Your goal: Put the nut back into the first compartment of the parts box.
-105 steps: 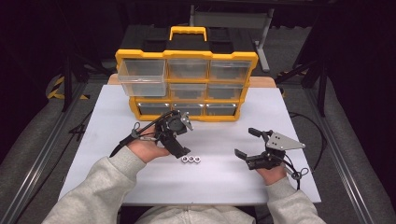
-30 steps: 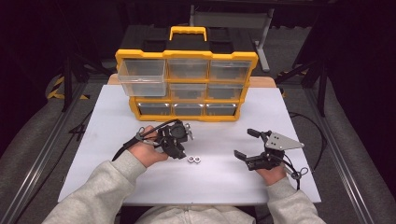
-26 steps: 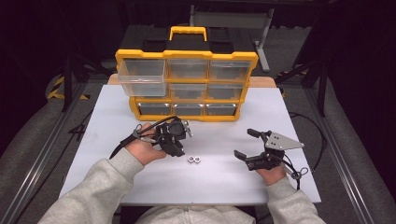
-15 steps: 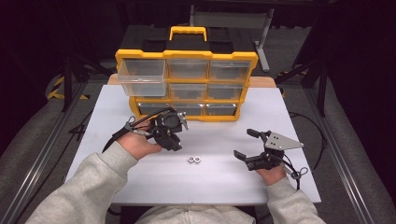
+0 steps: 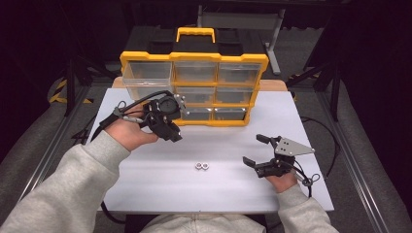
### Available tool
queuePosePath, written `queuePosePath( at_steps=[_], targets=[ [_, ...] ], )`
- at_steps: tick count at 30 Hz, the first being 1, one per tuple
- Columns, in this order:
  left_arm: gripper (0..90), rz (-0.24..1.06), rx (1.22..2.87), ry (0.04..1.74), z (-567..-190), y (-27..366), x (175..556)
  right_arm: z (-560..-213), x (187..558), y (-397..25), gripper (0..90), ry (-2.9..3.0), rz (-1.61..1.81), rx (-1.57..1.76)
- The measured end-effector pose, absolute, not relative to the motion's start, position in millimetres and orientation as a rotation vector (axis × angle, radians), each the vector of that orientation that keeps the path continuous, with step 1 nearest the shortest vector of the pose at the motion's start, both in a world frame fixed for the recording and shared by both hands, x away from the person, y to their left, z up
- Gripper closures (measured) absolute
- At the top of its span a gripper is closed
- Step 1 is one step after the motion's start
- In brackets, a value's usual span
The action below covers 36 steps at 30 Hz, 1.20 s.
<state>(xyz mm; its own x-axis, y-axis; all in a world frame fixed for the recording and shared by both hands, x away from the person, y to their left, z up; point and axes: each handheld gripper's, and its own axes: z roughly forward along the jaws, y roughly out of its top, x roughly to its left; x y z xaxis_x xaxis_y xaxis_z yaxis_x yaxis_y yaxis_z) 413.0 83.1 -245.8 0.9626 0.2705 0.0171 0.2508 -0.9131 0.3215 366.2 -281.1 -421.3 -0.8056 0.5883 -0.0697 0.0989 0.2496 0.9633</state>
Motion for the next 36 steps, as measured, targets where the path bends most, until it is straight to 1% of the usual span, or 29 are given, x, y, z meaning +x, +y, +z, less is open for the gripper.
queuePosePath(
  at_steps=[4, 8, 17, 30, 36],
  targets=[
    [69.4, 0.107, 2.781, 0.393, -234, 88, 414, -422, 367, -281, 5.6, 2.111, 1.579, 0.63],
    [69.4, 0.135, 2.774, 0.409, -215, 95, 415, -422, 367, -282, 5.6, 2.114, 1.572, 0.633],
    [69.4, 0.174, 2.76, 0.411, -186, 98, 416, -423, 368, -281, 5.6, 2.123, 1.573, 0.637],
    [69.4, 0.205, 2.717, 0.467, -157, 105, 427, -423, 369, -281, 5.6, 2.123, 1.578, 0.641],
    [69.4, 0.229, 2.689, 0.522, -140, 110, 436, -423, 369, -281, 5.6, 2.125, 1.577, 0.642]
  ],
)
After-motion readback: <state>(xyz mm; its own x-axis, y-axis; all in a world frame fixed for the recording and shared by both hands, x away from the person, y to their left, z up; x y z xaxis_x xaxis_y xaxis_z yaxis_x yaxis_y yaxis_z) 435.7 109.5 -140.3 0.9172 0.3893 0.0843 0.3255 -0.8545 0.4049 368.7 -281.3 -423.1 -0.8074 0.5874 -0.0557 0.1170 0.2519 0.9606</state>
